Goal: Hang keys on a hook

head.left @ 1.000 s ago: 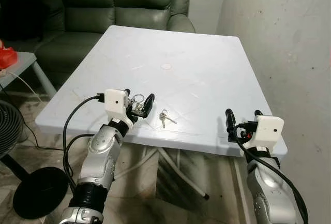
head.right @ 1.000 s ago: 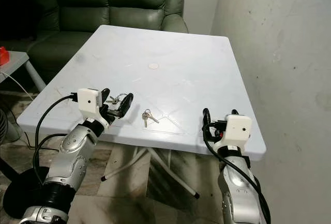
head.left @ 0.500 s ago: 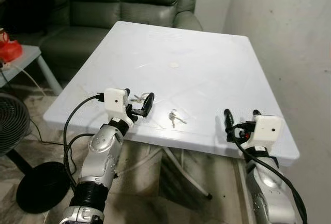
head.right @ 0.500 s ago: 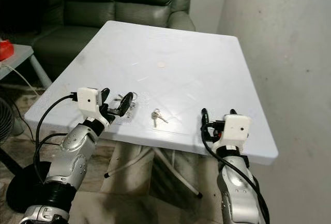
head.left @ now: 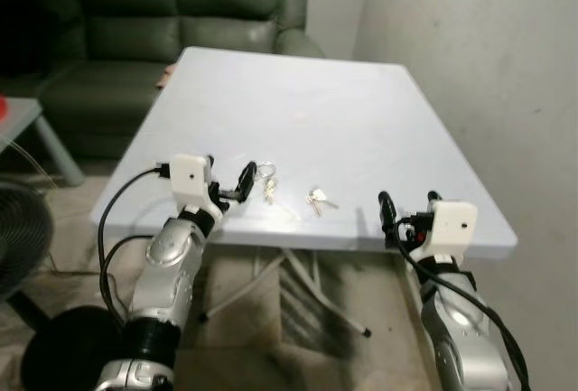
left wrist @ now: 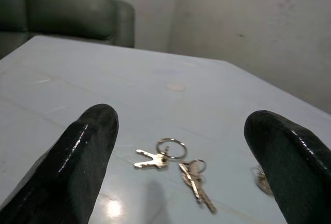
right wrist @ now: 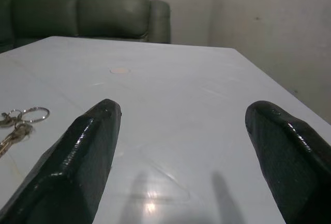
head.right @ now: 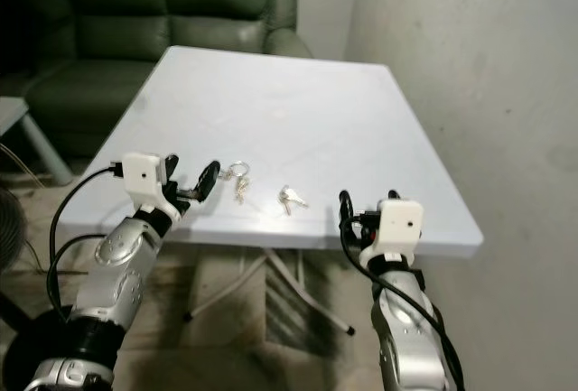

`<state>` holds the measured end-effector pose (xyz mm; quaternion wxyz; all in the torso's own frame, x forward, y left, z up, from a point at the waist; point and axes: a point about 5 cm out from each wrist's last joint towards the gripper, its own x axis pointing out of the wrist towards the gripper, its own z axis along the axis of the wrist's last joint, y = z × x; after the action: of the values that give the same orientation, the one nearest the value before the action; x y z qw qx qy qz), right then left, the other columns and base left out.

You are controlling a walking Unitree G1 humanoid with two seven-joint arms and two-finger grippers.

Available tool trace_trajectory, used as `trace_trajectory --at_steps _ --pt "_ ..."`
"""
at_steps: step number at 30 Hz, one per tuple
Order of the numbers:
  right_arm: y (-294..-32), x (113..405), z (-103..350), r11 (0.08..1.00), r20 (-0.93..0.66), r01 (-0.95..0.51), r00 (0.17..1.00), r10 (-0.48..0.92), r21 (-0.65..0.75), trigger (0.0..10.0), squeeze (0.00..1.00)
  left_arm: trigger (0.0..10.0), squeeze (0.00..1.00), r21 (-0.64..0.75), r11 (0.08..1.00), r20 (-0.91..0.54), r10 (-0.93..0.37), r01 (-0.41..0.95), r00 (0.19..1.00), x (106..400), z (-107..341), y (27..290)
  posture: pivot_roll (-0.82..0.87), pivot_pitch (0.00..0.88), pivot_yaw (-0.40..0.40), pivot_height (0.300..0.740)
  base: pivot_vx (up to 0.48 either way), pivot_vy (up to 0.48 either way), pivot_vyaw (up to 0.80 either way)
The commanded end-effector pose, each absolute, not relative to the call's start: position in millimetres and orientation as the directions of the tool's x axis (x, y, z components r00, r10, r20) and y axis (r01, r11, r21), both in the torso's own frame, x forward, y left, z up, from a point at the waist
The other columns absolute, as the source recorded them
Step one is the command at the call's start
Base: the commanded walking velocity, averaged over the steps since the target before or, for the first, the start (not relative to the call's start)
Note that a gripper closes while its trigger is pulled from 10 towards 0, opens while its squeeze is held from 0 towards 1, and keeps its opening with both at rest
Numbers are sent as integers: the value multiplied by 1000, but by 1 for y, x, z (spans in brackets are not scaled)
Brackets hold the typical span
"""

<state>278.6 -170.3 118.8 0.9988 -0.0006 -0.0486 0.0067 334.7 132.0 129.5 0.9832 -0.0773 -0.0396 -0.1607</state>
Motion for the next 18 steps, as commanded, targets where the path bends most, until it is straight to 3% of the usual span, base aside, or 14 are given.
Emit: trace_trajectory --at_steps 1,6,18 --pt "-177 278 119 1000 93 4 996 -3 -5 10000 0 10000 0 -130 932 105 -328 340 939 335 132 125 -42 0 -56 740 0 480 0" --pt "-177 278 120 1000 94 5 996 -4 -8 10000 0 10000 0 -132 936 101 -315 327 944 336 131 126 -44 0 -57 740 0 433 0" --pt "-179 277 120 1000 90 20 996 -19 -8 10000 0 10000 0 -124 948 77 -285 292 956 339 131 126 -48 0 -58 740 0 0 0"
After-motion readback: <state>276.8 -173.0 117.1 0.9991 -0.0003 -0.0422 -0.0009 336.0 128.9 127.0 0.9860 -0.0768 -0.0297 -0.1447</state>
